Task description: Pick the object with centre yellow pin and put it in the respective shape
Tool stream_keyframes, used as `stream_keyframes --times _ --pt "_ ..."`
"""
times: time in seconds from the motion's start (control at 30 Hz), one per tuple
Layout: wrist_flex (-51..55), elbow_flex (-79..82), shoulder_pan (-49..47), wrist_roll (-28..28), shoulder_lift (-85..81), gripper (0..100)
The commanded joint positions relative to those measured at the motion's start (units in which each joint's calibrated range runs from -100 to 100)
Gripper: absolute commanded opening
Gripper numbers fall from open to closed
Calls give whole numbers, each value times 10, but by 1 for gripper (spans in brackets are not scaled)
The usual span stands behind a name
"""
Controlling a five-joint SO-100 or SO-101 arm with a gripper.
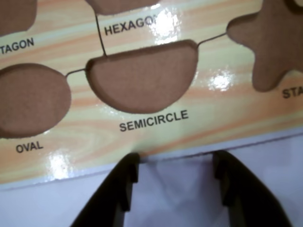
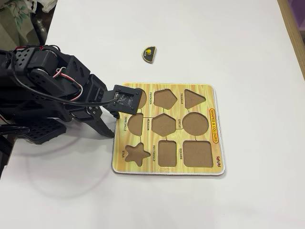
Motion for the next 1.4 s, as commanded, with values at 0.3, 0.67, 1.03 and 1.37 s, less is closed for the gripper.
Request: stream_keyframes --times 0.3,0.67,1.03,1.37 --pt "9 3 -1 2 6 19" --pt "6 3 -2 -5 6 19" --pt "8 -79 -82 -5 17 19" --pt "17 -295 -158 2 223 19"
